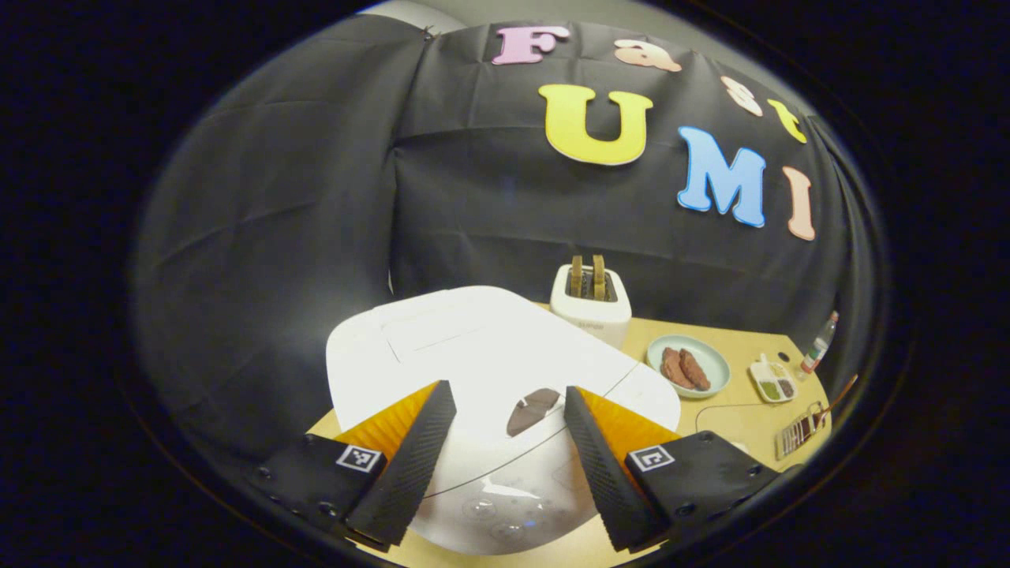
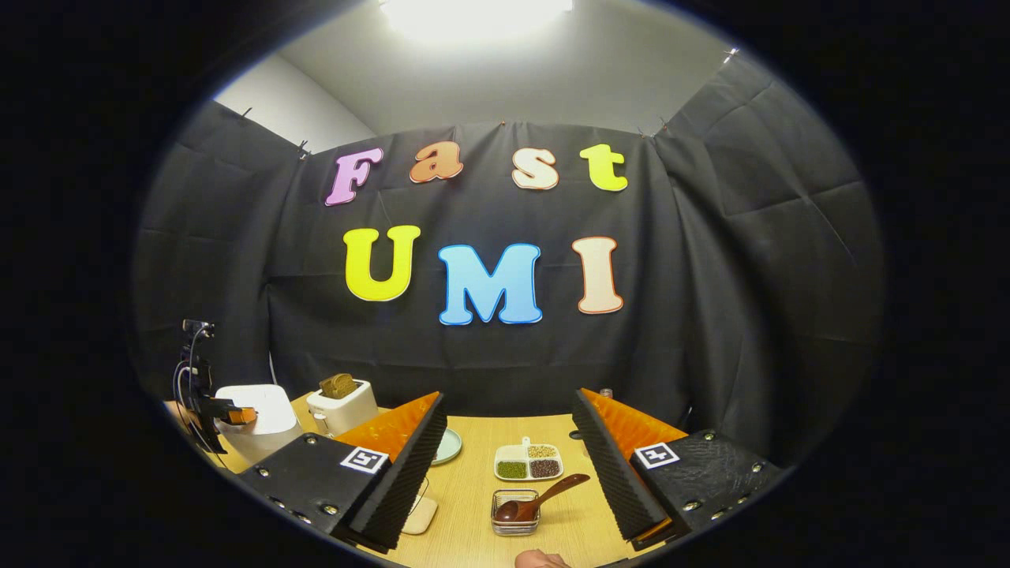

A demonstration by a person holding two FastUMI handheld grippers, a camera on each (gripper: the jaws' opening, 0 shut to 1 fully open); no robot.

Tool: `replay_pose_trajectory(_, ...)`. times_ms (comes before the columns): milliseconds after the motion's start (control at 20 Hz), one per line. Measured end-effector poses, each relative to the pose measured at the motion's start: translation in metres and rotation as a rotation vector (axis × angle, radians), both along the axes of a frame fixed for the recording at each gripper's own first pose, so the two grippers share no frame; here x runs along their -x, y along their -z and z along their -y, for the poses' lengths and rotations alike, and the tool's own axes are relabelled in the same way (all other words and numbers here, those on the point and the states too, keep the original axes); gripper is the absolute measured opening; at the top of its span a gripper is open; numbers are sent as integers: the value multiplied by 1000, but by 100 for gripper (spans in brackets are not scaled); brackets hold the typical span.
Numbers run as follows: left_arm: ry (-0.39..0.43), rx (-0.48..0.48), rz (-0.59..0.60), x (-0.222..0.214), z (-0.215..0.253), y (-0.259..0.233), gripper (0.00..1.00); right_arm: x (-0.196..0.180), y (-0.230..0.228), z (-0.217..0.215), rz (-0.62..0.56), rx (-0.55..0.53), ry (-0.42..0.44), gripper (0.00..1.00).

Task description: Close the left gripper, press the button to open the rice cooker; take a wooden spoon from the chopstick holder with the right hand, scoop a spoonful of rice and pour it into the rice cooker, then put the wooden spoon back into the chopstick holder.

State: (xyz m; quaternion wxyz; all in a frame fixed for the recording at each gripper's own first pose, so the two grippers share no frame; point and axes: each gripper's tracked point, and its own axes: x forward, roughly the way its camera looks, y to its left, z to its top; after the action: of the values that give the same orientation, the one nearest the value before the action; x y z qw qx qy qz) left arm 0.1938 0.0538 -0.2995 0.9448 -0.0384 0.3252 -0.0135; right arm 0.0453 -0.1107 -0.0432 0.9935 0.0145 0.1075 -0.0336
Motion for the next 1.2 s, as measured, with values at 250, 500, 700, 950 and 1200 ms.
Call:
replay_pose_trajectory(250,63,-42,88,-5,17,-38,98,-5,-20,-6,42,0,-15,97)
replay_pose_trajectory(500,150,-42,345,23,48,-161,95,-6,-43,-20,105,-25,-35,98)
replay_pose_trajectory(700,122,27,442,63,56,-220,98,-4,-60,-33,166,-20,-48,98)
replay_pose_trajectory(950,75,22,575,111,44,-275,98,1,-71,-43,227,-17,-48,98)
replay_pose_trajectory(1200,79,33,625,145,47,-298,100,2,-63,-52,204,-33,-69,98)
